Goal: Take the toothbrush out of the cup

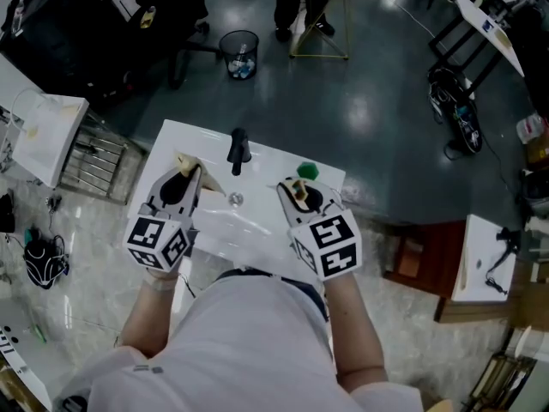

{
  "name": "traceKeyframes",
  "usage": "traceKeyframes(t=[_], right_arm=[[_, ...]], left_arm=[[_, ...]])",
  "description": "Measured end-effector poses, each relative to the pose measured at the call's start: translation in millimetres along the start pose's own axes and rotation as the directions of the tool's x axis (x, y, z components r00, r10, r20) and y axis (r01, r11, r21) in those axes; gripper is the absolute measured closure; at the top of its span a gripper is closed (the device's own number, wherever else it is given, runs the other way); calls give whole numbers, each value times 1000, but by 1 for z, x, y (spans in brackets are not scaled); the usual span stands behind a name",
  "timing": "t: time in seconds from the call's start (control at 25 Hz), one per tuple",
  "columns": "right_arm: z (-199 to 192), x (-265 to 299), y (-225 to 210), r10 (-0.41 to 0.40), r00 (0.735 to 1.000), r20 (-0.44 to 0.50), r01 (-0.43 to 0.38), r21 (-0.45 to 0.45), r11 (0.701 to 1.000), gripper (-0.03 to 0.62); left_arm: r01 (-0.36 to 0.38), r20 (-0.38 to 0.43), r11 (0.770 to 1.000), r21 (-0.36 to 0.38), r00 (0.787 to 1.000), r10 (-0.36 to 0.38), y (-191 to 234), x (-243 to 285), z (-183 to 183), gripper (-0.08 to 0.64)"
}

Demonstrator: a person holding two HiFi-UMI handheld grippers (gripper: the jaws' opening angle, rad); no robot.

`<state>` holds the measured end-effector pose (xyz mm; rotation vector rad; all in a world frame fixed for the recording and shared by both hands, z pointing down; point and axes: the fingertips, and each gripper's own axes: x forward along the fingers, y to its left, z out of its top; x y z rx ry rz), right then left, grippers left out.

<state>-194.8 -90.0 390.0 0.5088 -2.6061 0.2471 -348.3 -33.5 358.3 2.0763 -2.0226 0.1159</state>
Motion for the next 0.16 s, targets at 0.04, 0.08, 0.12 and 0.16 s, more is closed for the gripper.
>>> traceKeyframes(t=[0.04,0.08,0.12,0.16], right_arm=[[0,-1,0,0,1000,1,0,0,1000,531],[0,-1,0,-1,1000,2,1,0,1000,529],[-1,-1,0,-1,1000,3,1,0,1000,531],[-1,-2,0,-1,1000,4,1,1,1000,529]], left_arm=[[0,0,1000,1,1000,0,0,0,0,515],[1,0,1000,1,1000,-1,-1,0,0,515],[1,0,1000,1,1000,-1,-1,0,-1,514],[1,-1,1000,1,1000,-1,-1,0,-1,514]])
